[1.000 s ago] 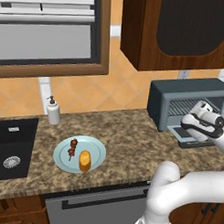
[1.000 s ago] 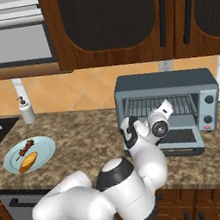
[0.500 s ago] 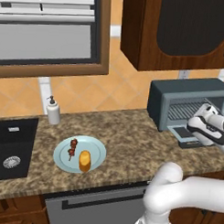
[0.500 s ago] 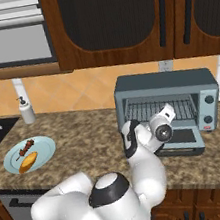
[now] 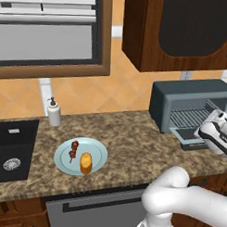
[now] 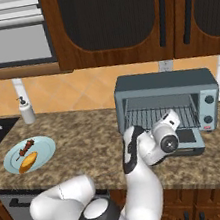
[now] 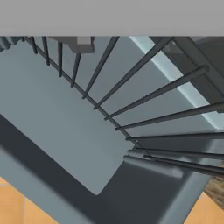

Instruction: Pick up the kebab skewer and baguette bread, and place them inside the toaster oven. Close the toaster oven door and start by setting the timer.

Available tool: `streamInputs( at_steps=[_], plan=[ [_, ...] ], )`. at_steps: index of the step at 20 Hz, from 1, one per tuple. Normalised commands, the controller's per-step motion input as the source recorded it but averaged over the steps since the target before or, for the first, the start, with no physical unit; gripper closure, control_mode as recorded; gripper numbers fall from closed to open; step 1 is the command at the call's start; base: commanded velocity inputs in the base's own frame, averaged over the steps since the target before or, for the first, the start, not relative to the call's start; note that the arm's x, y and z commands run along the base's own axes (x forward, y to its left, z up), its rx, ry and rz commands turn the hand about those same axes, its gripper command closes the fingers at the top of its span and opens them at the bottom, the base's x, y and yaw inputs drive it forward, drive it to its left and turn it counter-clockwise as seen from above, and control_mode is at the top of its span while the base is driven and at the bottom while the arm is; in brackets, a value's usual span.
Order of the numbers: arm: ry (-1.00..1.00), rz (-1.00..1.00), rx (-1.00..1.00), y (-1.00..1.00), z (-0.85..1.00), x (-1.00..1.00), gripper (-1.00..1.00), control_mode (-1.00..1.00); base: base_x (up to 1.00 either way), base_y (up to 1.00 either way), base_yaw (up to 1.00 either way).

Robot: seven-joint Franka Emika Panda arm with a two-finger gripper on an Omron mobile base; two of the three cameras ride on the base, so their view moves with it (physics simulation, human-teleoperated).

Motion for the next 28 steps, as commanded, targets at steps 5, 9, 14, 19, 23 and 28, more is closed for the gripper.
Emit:
streamInputs(
  at_steps=[5,9,14,19,23,28],
  plan=[
    [0.01,0.03,0.00,-0.22,0.00,-0.50,1.00,-1.00,0.00,0.00,0.00],
    [0.02,0.02,0.00,-0.14,0.00,-0.43,1.00,-1.00,0.00,0.00,0.00],
    [0.03,0.03,0.00,-0.14,0.00,-0.34,1.00,-1.00,0.00,0.00,0.00],
    [0.04,0.02,0.00,-0.13,0.19,-0.45,1.00,-1.00,0.00,0.00,0.00],
    [0.04,0.02,0.00,-0.02,0.78,-0.55,-1.00,-1.00,0.00,0.00,0.00],
    [0.13,0.00,0.00,0.11,0.82,-0.85,-1.00,-1.00,0.00,0.00,0.00]
  ],
)
